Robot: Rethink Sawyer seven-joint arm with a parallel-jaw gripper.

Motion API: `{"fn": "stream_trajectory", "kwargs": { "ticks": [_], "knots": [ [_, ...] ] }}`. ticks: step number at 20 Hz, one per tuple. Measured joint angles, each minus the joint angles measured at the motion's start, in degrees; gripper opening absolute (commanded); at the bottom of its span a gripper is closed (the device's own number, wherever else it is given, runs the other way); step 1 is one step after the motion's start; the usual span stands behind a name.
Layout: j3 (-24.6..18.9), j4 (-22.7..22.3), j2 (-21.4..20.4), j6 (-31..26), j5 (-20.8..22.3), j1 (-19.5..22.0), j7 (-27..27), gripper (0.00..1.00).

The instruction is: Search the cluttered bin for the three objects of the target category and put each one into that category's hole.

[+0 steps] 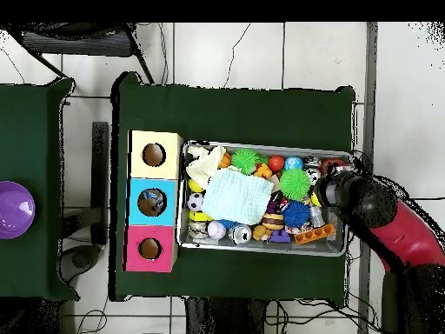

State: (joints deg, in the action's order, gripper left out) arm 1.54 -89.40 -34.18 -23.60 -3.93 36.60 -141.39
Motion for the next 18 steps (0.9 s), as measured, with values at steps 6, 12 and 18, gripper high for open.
{"fn": "stream_trajectory", "kwargs": {
  "ticks": [6, 12, 18],
  "knots": [
    [-3.75, 2.95, 2.52, 1.38, 2.75, 2.07, 0.00, 1.00],
    [-6.94, 6.77, 4.87, 1.72, 4.81, 3.26, 0.00, 1.00],
    [-9.00, 9.65, 6.85, 2.04, 5.96, 3.76, 0.00, 1.00]
  ]
}}
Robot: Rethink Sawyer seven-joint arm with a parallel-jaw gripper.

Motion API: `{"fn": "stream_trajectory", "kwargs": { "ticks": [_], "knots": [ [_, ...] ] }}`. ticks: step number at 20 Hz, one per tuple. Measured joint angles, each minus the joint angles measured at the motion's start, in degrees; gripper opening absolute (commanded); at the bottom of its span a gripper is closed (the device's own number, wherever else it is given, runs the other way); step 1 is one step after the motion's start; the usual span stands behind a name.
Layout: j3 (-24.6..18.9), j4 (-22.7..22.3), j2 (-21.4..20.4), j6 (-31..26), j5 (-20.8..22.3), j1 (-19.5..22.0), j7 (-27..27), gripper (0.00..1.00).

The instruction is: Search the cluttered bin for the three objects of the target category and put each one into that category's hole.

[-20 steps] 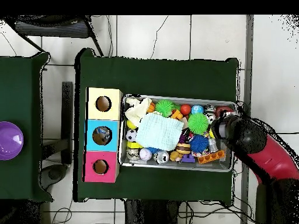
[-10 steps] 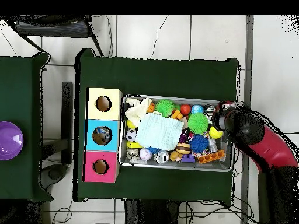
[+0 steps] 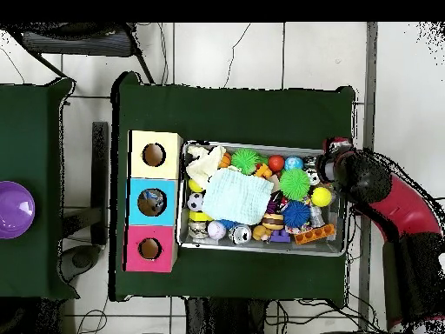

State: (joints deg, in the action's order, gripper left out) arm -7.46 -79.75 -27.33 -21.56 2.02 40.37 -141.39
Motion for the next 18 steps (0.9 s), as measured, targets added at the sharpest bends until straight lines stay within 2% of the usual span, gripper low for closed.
{"fn": "stream_trajectory", "kwargs": {
  "ticks": [5, 18],
  "knots": [
    [-1.95, 0.37, 0.31, -0.01, 0.98, 0.29, 0.00, 1.00],
    [-2.35, 0.03, -2.01, -1.04, 3.39, 0.30, 0.00, 1.00]
  ]
}}
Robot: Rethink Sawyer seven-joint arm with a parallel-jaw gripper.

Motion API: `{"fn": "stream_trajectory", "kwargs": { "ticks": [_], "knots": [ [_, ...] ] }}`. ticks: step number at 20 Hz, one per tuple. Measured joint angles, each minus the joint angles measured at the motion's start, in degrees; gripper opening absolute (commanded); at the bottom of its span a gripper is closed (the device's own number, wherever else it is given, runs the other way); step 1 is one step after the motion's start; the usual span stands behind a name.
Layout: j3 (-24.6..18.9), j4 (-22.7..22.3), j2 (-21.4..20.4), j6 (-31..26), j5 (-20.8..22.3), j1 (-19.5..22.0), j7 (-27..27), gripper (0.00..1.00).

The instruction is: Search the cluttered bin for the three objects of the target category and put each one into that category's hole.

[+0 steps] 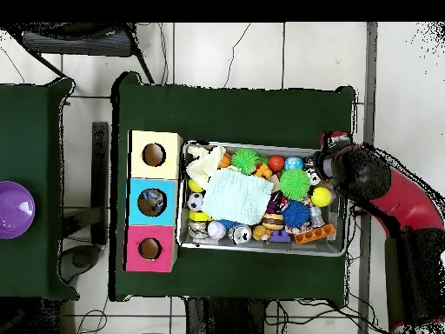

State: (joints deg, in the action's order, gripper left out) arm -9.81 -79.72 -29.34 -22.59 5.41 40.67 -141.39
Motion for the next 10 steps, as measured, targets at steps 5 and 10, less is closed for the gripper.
{"fn": "stream_trajectory", "kwargs": {
  "ticks": [5, 10],
  "knots": [
    [-0.01, 0.05, 0.57, -0.01, 1.17, 0.00, 0.00, 1.00],
    [0.00, -0.36, 0.86, -0.01, 2.08, 0.03, 0.00, 1.00]
  ]
}}
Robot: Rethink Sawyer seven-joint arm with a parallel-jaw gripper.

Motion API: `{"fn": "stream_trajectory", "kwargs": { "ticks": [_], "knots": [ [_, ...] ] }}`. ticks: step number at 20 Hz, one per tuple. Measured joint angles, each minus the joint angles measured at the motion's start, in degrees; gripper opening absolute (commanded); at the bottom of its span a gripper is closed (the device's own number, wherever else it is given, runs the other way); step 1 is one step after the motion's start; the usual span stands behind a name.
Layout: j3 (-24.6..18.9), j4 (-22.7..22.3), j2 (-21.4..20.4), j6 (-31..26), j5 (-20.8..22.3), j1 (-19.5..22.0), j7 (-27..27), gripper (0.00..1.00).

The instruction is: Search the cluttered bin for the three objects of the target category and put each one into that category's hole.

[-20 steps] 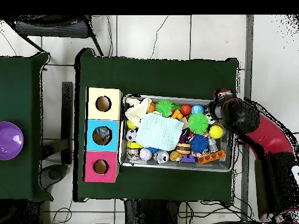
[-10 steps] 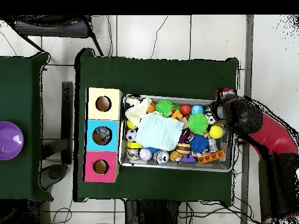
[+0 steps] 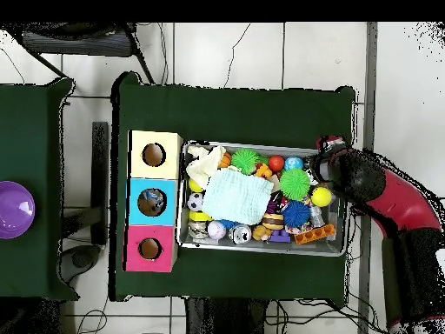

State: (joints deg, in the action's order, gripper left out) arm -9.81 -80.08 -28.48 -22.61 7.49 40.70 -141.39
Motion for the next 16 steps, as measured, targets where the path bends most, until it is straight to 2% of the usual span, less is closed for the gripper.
{"fn": "stream_trajectory", "kwargs": {
  "ticks": [16],
  "knots": [
    [0.09, -5.64, -0.57, 0.01, 1.07, 0.52, 0.00, 1.00]
  ]
}}
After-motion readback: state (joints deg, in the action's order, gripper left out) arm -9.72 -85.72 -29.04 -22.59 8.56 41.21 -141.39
